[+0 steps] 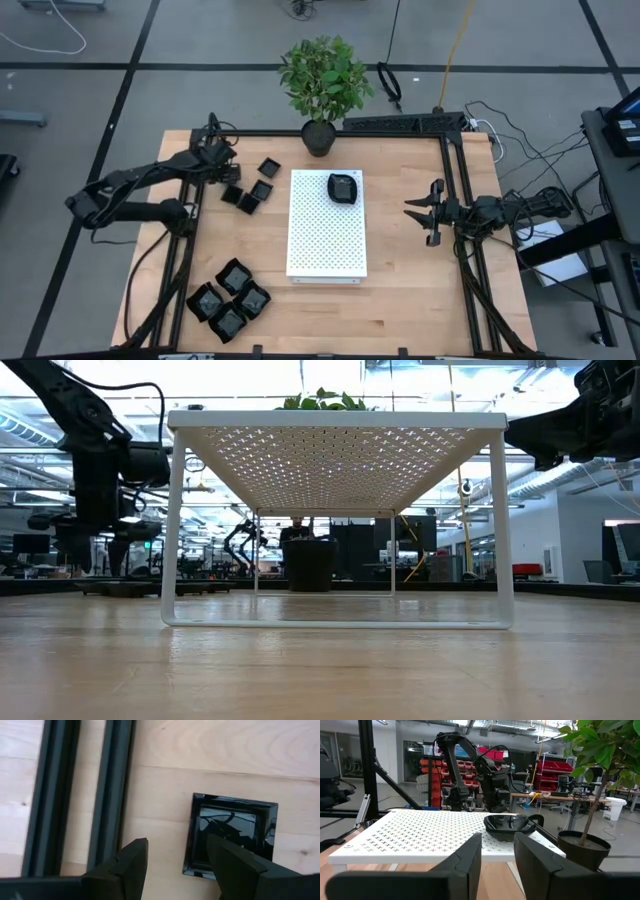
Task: Pick & Place Mini shaped plates
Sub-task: Put the black square plate on the shelf
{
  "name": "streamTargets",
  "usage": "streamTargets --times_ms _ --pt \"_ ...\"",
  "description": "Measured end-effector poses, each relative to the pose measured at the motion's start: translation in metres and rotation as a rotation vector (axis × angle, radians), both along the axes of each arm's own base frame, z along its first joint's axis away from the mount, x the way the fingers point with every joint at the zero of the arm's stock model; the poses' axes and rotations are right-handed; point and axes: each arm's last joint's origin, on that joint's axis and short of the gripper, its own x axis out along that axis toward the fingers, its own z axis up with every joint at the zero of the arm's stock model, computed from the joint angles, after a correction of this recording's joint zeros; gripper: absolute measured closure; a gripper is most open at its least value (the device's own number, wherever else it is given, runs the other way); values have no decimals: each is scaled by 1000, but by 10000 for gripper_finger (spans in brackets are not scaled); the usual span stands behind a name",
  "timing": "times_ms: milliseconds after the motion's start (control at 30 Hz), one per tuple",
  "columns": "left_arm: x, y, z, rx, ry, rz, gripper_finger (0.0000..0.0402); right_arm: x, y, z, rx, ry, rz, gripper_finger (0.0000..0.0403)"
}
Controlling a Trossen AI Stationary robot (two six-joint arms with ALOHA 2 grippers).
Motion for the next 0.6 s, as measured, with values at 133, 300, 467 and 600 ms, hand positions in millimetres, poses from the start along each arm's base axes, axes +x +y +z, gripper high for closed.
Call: streamTargets --times_ms 133,300,467,600 --pt "6 5 -13 -16 -22 -14 195 0 0 0 0 0 0 301" --pt "11 10 -24 -54 -4 -49 195 0 0 0 0 1 0 301" --pt "9 10 -25 -30 40 -39 195 0 0 0 0 1 0 301" --pt "9 9 -21 -19 24 -45 216 0 0 0 0 0 0 301"
